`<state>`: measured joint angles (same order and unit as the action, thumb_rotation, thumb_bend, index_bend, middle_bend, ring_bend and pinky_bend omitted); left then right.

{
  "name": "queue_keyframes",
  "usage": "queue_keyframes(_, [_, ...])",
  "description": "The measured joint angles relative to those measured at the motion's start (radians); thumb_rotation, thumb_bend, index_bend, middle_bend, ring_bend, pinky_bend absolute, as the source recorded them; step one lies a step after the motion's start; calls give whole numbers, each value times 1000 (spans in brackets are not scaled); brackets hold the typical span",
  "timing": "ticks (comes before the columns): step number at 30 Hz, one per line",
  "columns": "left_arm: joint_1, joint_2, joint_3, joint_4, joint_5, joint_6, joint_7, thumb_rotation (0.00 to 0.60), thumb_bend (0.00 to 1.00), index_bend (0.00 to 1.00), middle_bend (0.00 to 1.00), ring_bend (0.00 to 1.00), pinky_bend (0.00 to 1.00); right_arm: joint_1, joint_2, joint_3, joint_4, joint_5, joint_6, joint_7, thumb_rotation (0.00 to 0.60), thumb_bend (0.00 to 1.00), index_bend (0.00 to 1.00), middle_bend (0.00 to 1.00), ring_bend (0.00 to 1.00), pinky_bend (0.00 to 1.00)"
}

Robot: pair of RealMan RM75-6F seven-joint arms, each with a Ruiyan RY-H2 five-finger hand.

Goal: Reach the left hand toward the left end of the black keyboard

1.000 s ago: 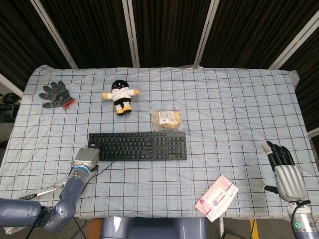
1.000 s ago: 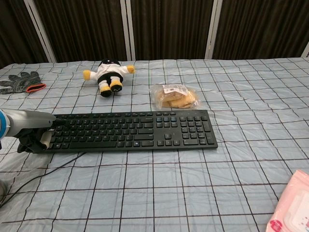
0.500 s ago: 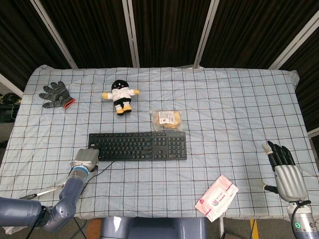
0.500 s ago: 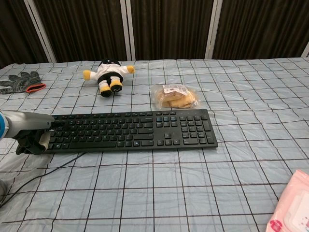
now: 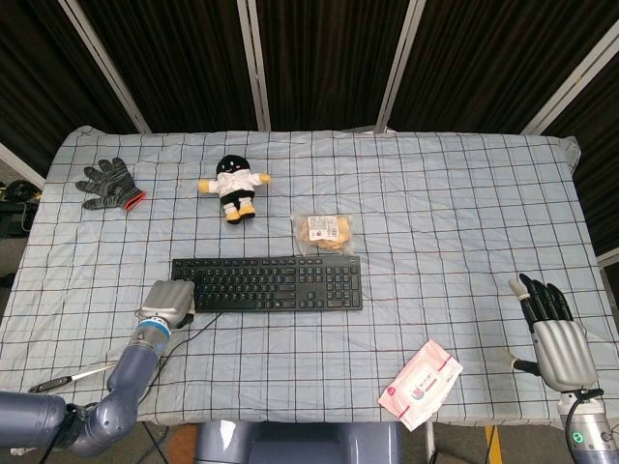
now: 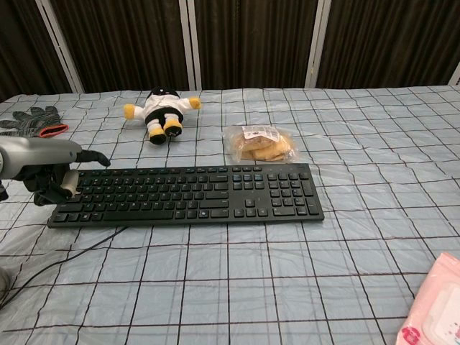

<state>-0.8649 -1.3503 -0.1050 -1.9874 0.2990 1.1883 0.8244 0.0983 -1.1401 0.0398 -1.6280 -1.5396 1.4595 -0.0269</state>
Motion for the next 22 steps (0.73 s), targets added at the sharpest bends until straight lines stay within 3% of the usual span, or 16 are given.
queue_keyframes(4, [51,35,23,-47,158,63,-56,600,639,0,106,191,244,-1,0,0,1,1,1,-5,600,86,32,0,0,0])
queue_keyframes(6, [88,52,51,-62,269,105,-84,600,513,0,15,66,139,-1,-1,0,1,-1,2,-10,600,86,32,0,0,0])
queue_keyframes(9, [152,74,106,-68,451,174,-125,600,289,0,0,0,17,-1,-3,0,1,-1,4,-19,600,86,32,0,0,0])
queue_keyframes(13, [254,101,189,-57,690,284,-191,600,61,0,0,0,0,-2,-5,1,1,3,5,-29,600,86,32,0,0,0])
queue_keyframes(17, [394,121,279,23,923,434,-268,600,32,0,0,0,0,-3,-8,3,-1,6,5,-40,600,86,32,0,0,0])
queue_keyframes(22, [540,134,339,158,1053,557,-365,600,31,0,0,0,0,-3,-10,2,-2,6,4,-44,600,86,32,0,0,0])
